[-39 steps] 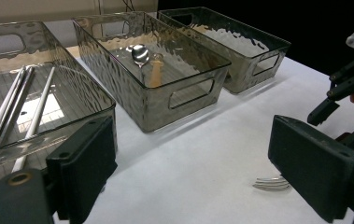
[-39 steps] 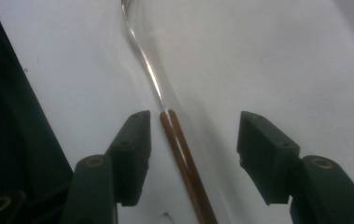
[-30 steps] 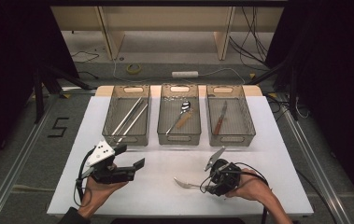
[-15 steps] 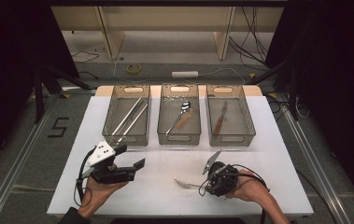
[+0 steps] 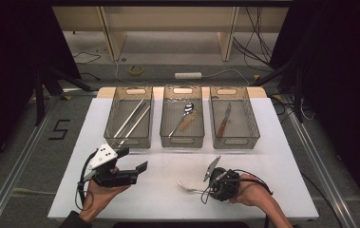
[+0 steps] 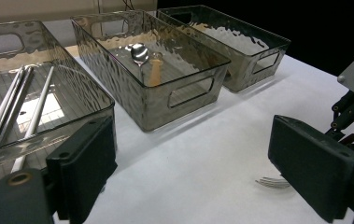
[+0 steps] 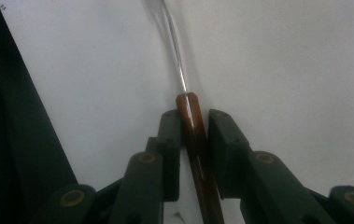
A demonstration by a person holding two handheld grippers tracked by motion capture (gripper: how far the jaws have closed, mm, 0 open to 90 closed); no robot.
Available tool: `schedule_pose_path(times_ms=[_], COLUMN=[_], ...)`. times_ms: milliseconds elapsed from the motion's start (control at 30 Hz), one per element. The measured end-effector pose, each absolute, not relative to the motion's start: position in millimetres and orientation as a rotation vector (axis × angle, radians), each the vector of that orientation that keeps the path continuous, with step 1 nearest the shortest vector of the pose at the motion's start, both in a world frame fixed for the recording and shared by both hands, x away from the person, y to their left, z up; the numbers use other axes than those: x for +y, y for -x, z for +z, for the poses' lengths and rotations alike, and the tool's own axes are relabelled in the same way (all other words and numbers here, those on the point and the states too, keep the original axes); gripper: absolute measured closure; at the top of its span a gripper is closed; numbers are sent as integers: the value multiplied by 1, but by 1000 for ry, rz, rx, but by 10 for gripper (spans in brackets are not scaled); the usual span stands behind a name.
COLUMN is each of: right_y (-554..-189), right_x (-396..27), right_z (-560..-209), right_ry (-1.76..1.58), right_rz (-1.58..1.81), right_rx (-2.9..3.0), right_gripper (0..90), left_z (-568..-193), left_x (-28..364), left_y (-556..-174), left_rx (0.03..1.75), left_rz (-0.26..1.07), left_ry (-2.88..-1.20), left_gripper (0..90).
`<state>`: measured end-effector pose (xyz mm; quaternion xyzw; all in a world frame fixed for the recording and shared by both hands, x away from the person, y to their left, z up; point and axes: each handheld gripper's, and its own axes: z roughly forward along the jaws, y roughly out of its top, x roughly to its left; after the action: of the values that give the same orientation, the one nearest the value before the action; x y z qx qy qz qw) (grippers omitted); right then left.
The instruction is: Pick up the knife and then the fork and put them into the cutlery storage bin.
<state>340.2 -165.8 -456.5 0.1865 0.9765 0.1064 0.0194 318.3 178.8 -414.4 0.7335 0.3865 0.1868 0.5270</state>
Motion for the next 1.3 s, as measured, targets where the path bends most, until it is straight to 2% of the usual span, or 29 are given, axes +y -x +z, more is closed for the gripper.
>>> schedule_pose_path(times_ms=[200, 467, 1300], right_y=[-337, -338, -359], right_x=[-163, -165, -194], right_z=[-456, -454, -424], right_ry=[-520, -495, -767], right_rz=[309, 313, 623], right_rx=[3040, 3035, 2819], right_gripper=[806, 812, 813], left_z=[-415, -414, -415], left_x=[179, 179, 179], left_y=[-318, -318, -319], left_rx=[924, 925, 925], left_rz=[447, 447, 449], left_ry=[-1753, -1751, -1752], left_gripper=[146, 146, 146])
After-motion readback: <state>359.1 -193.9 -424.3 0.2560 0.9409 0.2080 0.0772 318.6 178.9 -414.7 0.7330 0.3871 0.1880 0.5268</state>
